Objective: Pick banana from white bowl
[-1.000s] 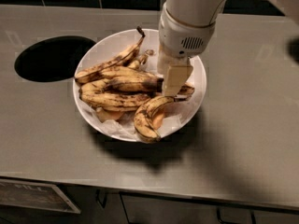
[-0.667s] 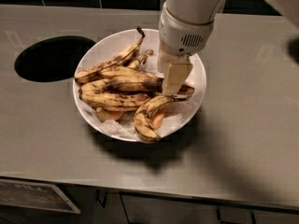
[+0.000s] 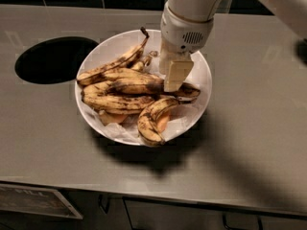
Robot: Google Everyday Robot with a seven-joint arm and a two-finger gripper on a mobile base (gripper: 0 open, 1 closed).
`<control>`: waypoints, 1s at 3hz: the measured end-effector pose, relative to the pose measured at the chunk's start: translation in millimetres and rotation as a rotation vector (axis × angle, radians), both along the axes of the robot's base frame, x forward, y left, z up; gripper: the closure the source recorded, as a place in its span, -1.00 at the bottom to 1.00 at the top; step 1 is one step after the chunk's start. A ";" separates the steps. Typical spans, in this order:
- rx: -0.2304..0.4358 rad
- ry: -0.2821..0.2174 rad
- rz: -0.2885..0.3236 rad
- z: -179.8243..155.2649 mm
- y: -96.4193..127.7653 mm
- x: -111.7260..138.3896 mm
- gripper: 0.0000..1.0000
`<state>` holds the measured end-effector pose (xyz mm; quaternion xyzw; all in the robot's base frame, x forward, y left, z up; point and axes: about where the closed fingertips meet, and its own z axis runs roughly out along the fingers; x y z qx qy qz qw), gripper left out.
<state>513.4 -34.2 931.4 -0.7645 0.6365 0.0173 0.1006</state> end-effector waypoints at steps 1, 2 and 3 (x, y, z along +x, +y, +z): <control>0.013 0.023 0.016 -10.7 4.4 8.1 0.10; 0.024 0.045 0.031 -19.7 8.8 13.1 0.08; 0.035 0.067 0.042 -26.9 12.3 15.0 0.08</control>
Offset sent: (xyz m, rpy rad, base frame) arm 0.0129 0.0076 -0.0307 0.0186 0.0970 0.0478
